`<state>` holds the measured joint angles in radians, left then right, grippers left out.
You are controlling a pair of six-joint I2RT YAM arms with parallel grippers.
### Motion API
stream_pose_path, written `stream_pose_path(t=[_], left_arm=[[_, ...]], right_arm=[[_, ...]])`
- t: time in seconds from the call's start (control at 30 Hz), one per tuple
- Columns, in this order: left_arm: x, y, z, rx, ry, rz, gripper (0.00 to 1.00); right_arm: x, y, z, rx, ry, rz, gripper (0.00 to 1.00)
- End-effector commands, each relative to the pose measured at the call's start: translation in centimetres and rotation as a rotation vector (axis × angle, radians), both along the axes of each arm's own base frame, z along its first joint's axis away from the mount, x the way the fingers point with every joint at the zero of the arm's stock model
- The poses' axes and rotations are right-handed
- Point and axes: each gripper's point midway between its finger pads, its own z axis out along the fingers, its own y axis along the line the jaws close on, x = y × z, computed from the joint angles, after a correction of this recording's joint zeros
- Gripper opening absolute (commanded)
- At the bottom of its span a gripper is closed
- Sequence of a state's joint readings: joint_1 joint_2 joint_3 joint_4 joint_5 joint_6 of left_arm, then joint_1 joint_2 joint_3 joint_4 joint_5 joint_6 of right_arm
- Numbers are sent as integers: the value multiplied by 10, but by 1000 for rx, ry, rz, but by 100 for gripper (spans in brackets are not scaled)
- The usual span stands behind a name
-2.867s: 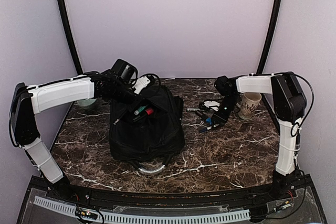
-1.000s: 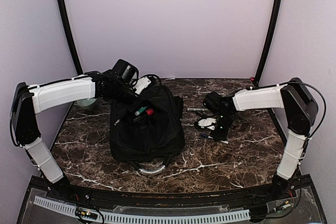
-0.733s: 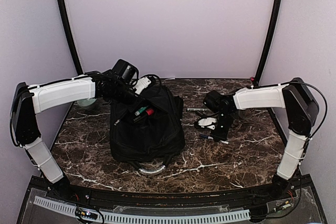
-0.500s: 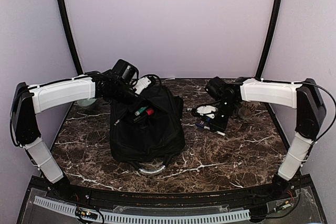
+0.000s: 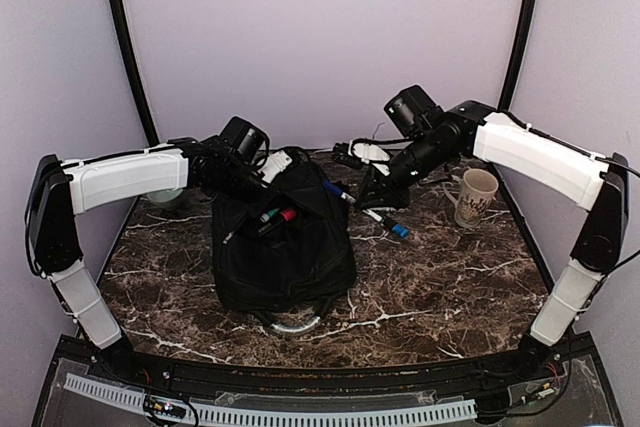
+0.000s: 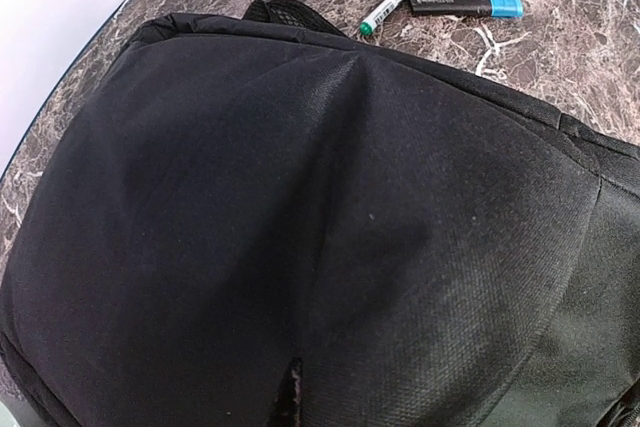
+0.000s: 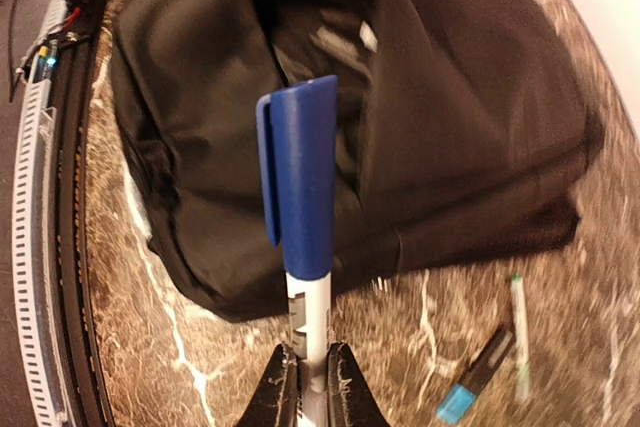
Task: Pack the student bag
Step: Place the pen in the lower front pocket of the bag.
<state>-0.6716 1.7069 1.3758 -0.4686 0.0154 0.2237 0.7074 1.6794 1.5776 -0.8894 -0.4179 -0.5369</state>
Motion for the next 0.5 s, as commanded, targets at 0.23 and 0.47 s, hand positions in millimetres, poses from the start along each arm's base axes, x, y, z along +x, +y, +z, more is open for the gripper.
stream_pose_path(t=[0.23,0.47], left_arm=[[6,-11,21,-69,-27,-5,1],[3,-14,28,-94,-23,-14,2]], right_arm=[[-47,75,21,-58,-280,233,10],[-44,106,-6,-210,-529,254,7]])
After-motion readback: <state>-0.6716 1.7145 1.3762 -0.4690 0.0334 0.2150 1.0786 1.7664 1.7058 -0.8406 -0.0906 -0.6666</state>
